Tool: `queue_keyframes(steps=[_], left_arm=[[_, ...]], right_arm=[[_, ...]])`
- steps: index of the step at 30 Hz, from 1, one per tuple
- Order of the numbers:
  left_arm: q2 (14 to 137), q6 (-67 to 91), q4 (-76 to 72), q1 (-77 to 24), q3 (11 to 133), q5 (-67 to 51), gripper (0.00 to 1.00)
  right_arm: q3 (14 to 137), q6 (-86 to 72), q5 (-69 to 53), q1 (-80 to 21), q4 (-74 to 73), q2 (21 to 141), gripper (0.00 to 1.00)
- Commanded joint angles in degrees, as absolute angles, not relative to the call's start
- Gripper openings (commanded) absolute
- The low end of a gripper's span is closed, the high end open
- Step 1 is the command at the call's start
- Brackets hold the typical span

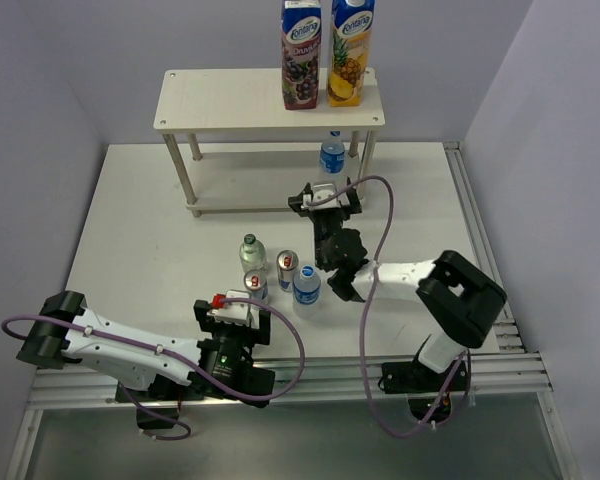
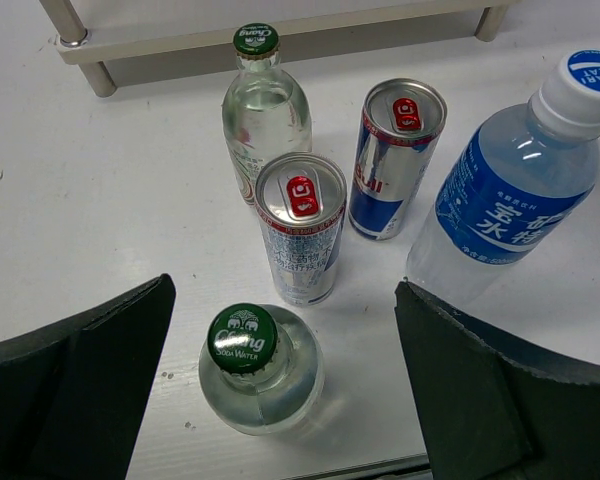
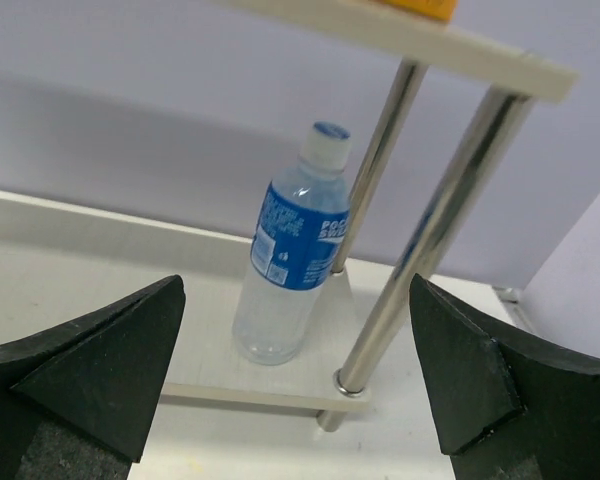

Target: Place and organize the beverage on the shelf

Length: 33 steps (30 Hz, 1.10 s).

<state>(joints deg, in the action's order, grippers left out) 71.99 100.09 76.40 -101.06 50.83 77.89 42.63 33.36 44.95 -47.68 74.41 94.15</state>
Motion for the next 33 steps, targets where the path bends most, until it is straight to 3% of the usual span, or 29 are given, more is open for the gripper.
queue_keyframes(steps=[1, 7, 10, 12, 16, 18, 24, 28, 33], left_arm=[[71.37, 99.84, 78.49, -100.81, 52.56, 79.45, 0.99], [69.53, 100.46, 78.57, -100.37, 52.21, 79.28, 0.99], [66.72, 100.81, 78.57, -99.32, 51.59, 79.71, 0.99], [63.92, 100.64, 78.57, -98.70, 51.15, 80.15, 0.99], [61.53, 95.47, 78.57, -98.44, 52.90, 81.73, 0.99], [61.00, 92.31, 78.66, -98.35, 54.84, 83.40, 0.99], [55.74, 91.05, 78.66, -97.38, 54.76, 86.04, 0.99], [51.95, 82.12, 68.87, -96.50, 52.40, 85.26, 0.99], [47.55, 68.84, 55.91, -96.50, 47.64, 84.46, 0.99]], right_arm=[[40.79, 40.50, 49.12, -50.09, 101.25, 86.77, 1.00], [32.72, 45.63, 61.86, -57.73, 100.12, 68.15, 1.00], [27.42, 22.51, 66.00, -63.18, 62.82, 46.64, 0.99], [30.15, -8.00, 57.46, -64.25, 20.96, 31.82, 0.94], [26.10, -23.88, 50.89, -66.35, 0.48, 17.77, 1.00], [26.63, -30.21, 49.14, -67.41, -10.95, 17.49, 1.00], [27.15, -41.03, 50.79, -71.71, -22.22, 25.64, 1.00], [29.43, -50.60, 61.92, -80.05, -28.46, 32.94, 1.00], [32.08, -68.18, 67.14, -93.68, -37.44, 45.69, 1.00]])
